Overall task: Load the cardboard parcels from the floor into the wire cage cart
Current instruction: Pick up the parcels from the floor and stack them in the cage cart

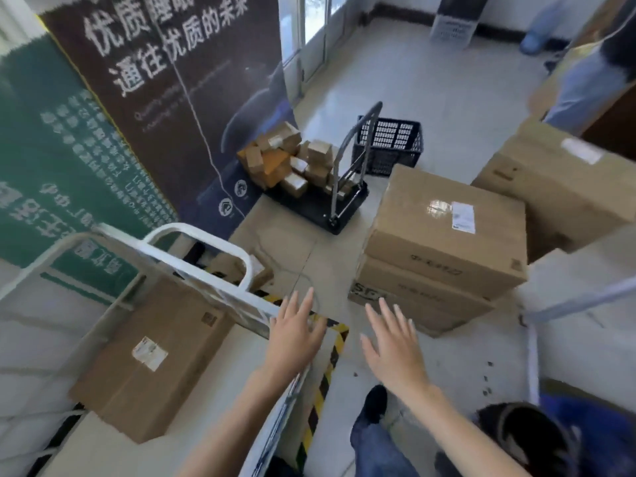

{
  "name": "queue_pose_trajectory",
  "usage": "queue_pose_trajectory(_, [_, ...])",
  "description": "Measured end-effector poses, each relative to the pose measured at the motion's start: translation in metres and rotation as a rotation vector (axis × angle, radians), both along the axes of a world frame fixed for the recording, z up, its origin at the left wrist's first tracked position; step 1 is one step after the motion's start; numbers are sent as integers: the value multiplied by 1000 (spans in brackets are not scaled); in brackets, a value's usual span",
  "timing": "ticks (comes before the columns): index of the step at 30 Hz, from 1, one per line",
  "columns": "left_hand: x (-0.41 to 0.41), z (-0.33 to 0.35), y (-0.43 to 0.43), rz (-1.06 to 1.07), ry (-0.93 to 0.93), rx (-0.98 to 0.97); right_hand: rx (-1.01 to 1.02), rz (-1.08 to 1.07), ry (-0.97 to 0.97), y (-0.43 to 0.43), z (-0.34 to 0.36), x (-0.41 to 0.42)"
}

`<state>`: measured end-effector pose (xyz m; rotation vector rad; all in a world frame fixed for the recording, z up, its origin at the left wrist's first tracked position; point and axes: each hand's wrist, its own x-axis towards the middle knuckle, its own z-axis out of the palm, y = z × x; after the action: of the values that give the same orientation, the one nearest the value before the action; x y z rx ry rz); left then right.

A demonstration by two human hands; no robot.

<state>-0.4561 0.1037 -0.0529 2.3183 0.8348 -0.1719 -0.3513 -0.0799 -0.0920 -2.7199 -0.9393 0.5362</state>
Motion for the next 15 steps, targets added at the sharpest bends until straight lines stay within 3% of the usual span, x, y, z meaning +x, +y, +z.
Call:
queue_pose_trajectory(5, [118, 6, -58, -171, -60, 14, 91, -226, 15, -52, 21, 77])
queue_pose_trajectory(15, [278, -2, -122, -274, -91, -66, 210, -410, 18, -103, 32, 210])
